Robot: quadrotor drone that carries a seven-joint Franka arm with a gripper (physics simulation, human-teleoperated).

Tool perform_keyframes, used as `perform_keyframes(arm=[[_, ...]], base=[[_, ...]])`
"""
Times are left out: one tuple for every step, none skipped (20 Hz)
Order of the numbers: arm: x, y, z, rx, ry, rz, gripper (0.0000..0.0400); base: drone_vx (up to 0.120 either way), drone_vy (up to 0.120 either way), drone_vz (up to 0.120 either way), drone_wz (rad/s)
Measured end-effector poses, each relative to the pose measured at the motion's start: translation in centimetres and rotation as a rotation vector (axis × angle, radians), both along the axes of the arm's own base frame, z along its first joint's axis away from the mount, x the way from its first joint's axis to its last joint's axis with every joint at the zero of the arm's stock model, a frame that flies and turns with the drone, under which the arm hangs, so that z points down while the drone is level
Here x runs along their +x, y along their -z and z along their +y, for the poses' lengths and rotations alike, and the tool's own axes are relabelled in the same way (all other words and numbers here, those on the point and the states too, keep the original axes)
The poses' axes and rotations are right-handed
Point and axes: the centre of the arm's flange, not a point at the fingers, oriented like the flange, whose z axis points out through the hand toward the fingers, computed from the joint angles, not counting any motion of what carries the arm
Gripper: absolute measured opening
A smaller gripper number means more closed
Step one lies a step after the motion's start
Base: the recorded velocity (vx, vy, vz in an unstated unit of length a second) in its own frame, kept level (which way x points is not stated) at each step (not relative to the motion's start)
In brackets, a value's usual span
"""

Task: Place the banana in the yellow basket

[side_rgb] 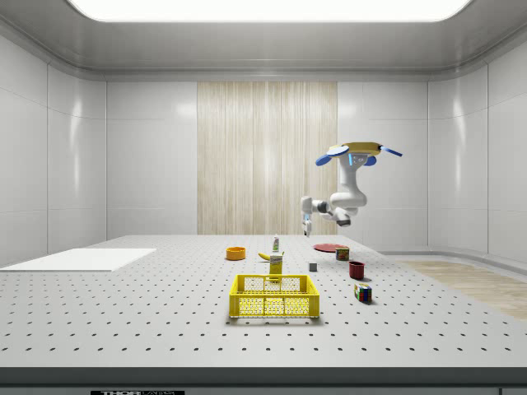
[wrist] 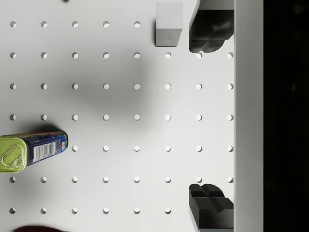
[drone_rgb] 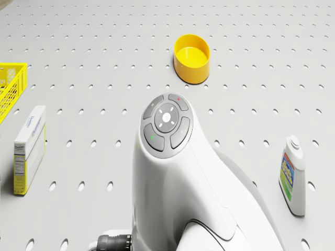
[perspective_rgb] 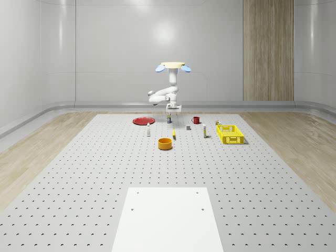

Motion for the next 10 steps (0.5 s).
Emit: perform_keyframes(arm=[[0.0, 0.0, 0.0, 0.0, 0.0, 0.0, 0.04], [0.0, 0.0, 0.0, 0.0, 0.0, 0.0, 0.04], [0.0, 0.0, 0.0, 0.0, 0.0, 0.0, 0.04], [0.0, 0.0, 0.0, 0.0, 0.0, 0.0, 0.04], [0.0, 0.0, 0.0, 0.0, 0.0, 0.0, 0.04], [0.0, 0.0, 0.0, 0.0, 0.0, 0.0, 0.04], [0.0, 0.0, 0.0, 0.0, 0.0, 0.0, 0.04], [0.0, 0.0, 0.0, 0.0, 0.0, 0.0, 0.04], [0.0, 0.0, 0.0, 0.0, 0.0, 0.0, 0.04], [0.0, 0.0, 0.0, 0.0, 0.0, 0.0, 0.04]], base=[[0.12, 0.0, 0.0, 0.0], [0.12, 0.0, 0.0, 0.0], [0.12, 0.0, 0.0, 0.0], [0.12, 0.0, -0.12, 0.0], [0.12, 0.0, -0.12, 0.0], [0.12, 0.0, -0.12, 0.0], [0.12, 0.0, -0.12, 0.0], [0.12, 0.0, -0.12, 0.0], [0.12, 0.0, -0.12, 0.0], [0.12, 0.0, -0.12, 0.0]])
